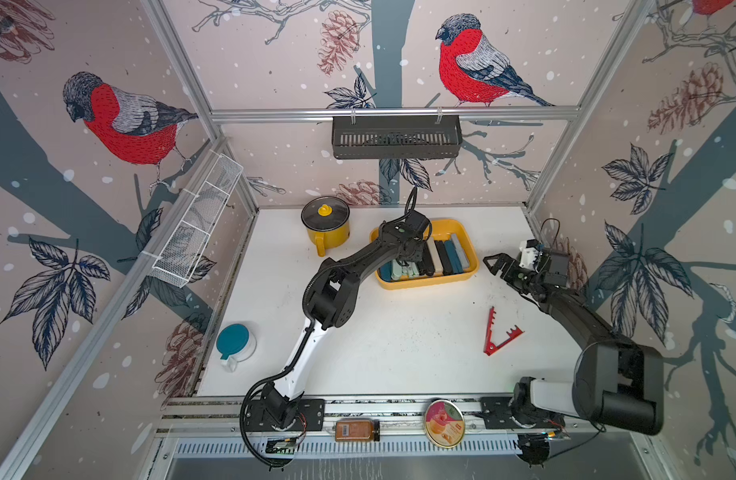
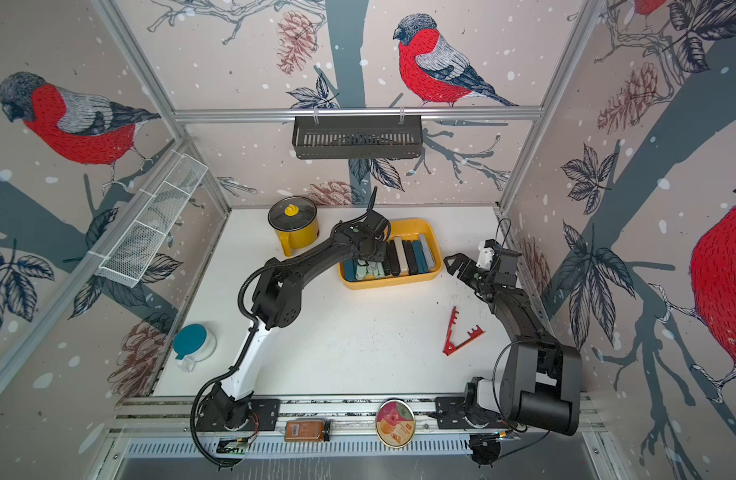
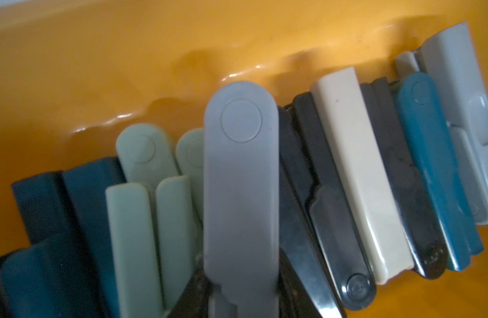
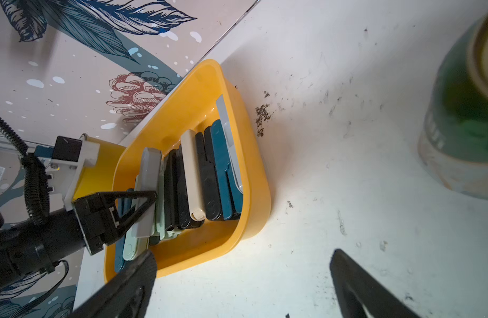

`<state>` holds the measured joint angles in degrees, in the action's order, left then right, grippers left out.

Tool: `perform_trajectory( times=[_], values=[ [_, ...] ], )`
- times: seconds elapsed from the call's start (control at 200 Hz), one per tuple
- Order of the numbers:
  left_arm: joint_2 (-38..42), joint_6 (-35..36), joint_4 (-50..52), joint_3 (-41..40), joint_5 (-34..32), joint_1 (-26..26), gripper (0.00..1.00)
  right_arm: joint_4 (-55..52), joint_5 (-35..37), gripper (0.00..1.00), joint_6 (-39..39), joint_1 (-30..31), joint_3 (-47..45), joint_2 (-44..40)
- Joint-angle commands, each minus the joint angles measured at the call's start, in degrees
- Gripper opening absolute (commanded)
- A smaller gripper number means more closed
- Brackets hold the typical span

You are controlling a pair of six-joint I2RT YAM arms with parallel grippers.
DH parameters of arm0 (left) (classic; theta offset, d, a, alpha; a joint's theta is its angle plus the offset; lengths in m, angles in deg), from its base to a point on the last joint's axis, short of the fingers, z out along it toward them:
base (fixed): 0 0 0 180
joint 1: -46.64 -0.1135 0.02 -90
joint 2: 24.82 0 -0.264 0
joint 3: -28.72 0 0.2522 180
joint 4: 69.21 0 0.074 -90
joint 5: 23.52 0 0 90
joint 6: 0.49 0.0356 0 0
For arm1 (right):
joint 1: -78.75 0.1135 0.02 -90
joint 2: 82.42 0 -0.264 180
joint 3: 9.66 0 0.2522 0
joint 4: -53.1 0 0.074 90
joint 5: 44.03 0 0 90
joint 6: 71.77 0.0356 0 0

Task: Put the pruning pliers into the storage box
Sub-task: Place the pruning pliers in the storage box.

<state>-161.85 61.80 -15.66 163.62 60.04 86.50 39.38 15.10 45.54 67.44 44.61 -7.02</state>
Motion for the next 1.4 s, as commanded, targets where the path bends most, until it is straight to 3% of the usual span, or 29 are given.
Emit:
perform_trajectory(
  times=[0.0,0.365,0.625,0.88,1.056,1.396],
  values=[
    [0.93,-3.03,-0.26,-1.34,-1.33,-0.04,0.26,-5.04,5.58,0.99,-2.81,-0.07,0.64,-1.57],
    [1.35,-4.51,-0.39,-2.50,-2.35,-0.03,0.43,-14.74,14.60,0.89,-1.86,0.53,-4.31,-11.55],
    [4.03,-4.37,-3.16,-3.90,-2.21,0.10,0.60,-18.84,18.17,0.76,2.33,5.41,-7.79,-14.90],
    [9.96,-1.88,-8.59,-6.71,-2.84,0.54,0.80,-22.52,23.58,0.70,7.88,12.35,-10.39,-17.59],
    [18.91,2.24,-17.71,-15.30,-7.92,2.73,0.99,-25.50,28.66,0.69,11.81,14.84,-12.83,-22.13],
    [41.79,6.92,-39.32,-45.34,-18.32,3.30,1.00,-25.22,33.37,0.66,17.13,19.55,-17.77,-23.72]
  ],
)
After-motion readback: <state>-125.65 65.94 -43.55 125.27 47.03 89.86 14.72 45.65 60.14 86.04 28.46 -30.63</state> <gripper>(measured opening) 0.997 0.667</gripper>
